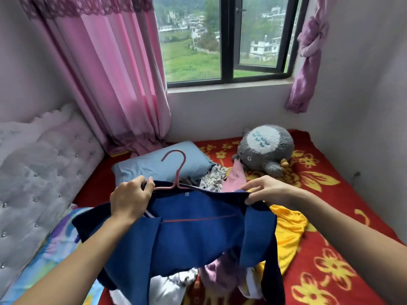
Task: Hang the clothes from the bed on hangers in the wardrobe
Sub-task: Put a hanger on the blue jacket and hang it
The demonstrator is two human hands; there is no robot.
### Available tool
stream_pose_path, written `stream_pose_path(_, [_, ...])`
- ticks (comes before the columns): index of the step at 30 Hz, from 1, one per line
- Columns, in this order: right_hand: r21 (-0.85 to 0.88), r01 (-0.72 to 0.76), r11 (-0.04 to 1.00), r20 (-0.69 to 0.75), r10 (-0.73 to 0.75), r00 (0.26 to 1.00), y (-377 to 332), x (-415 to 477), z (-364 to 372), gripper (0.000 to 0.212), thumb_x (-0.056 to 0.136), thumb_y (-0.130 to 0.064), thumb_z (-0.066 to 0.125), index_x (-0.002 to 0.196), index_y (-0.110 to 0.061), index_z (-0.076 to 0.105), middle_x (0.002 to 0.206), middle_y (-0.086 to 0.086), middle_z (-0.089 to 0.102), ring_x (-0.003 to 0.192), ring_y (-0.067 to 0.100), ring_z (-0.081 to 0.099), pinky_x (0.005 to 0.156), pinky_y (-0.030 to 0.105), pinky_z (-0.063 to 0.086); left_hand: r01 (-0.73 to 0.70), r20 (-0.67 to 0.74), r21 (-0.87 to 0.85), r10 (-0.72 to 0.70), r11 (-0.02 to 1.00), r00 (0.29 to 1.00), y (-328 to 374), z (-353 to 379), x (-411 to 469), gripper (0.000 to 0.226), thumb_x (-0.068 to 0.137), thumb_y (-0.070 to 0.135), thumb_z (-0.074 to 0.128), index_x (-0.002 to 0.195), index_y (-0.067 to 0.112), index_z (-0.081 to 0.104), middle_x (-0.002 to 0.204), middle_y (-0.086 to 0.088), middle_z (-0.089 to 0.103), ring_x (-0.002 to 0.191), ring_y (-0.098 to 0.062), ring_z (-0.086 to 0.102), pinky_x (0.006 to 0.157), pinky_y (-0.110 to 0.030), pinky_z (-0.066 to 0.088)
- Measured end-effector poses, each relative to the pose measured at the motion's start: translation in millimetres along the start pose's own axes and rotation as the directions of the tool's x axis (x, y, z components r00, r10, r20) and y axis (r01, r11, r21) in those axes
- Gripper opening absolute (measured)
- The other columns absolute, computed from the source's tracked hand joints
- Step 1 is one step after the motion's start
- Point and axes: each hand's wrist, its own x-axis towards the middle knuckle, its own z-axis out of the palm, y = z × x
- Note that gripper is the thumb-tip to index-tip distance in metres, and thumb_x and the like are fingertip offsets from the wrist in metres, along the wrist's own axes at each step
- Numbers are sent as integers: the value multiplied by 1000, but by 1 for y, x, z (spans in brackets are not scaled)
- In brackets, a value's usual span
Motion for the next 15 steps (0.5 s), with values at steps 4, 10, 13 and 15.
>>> stream_pose_path(4, [-491,138,860,-229,-280,932,-34,-11,22,47,73,-51,74,115,-32,66,111,-10,68,97,6,63,89,35,53,4,-34,-213,-12,977,999,22,-13,6,47,93,41,54,61,8,52,54,-8,55,62,-33,54,54,-34,31])
stream_pose_path(10, [-692,403,599,-258,-727,637,-73,-5,88,41,85,-50,62,119,-26,64,111,-8,68,102,12,63,83,39,53,-155,-95,-333,131,930,987,44,-49,2,44,95,39,53,60,12,47,45,2,43,49,-18,44,52,-34,27])
stream_pose_path(13, [-818,405,410,-322,-908,268,-92,-4,107,26,93,-38,58,107,-20,70,87,-7,68,76,13,66,56,31,52,-184,-129,-383,145,905,981,38,-68,2,44,95,39,53,59,16,43,44,3,40,48,-19,43,52,-36,33])
stream_pose_path(15, [-882,360,304,-253,-950,183,-105,-3,107,25,97,-36,52,104,-20,71,79,-7,66,64,14,64,45,30,48,-198,-146,-427,148,883,978,26,-79,2,47,95,41,52,58,16,40,44,4,37,47,-22,40,52,-39,37])
